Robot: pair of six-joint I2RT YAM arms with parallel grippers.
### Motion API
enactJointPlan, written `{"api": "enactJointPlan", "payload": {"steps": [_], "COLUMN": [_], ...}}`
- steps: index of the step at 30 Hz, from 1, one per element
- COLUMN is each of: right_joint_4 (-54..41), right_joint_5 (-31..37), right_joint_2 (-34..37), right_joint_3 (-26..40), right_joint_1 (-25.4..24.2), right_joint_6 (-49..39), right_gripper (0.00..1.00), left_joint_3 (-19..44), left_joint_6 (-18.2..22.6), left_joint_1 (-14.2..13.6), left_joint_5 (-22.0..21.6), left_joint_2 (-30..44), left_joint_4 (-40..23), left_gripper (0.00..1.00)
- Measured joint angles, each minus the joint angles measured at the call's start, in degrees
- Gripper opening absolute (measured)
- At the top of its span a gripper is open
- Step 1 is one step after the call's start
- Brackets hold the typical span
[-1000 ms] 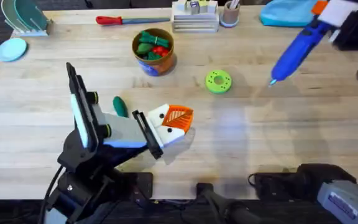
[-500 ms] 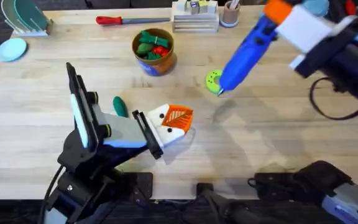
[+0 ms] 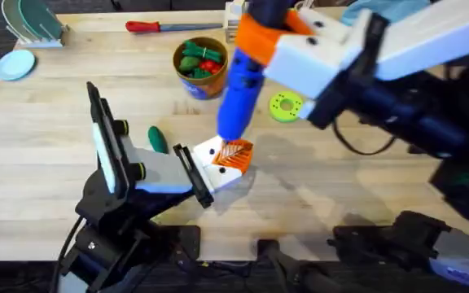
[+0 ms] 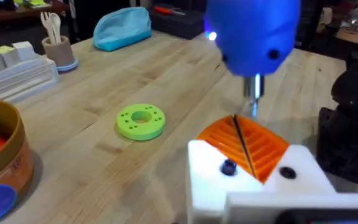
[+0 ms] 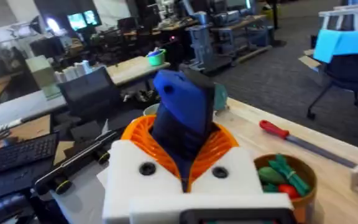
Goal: Pick up the gripper from the table and insert it into the empty holder that is missing its gripper. Then pick up a screw, insert it into the mounting hole, and use the screwdriver to tighten it. Finally, clean up the table by picking up the vegetable and placing it into the bucket.
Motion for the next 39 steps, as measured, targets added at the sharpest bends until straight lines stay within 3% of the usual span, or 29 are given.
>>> {"api": "enactJointPlan", "payload": {"steps": [14,39], "right_joint_4": [8.06,12.25], "right_joint_5": [-3.85,-4.55], "right_joint_2": [8.06,9.67], "right_joint_3": [-0.07,-0.07], "right_joint_1": [2.39,1.89], "right_joint_6": [-1.85,-1.86], "right_gripper": [0.020,0.020], "left_joint_3": [0.00,0.00], "left_joint_6": [0.00,0.00], "left_joint_1": [0.00,0.00], "left_joint_5": [0.02,0.02], "left_joint_2": [0.00,0.00], "left_joint_4": [0.00,0.00], "left_gripper": [0.004,0.004]}}
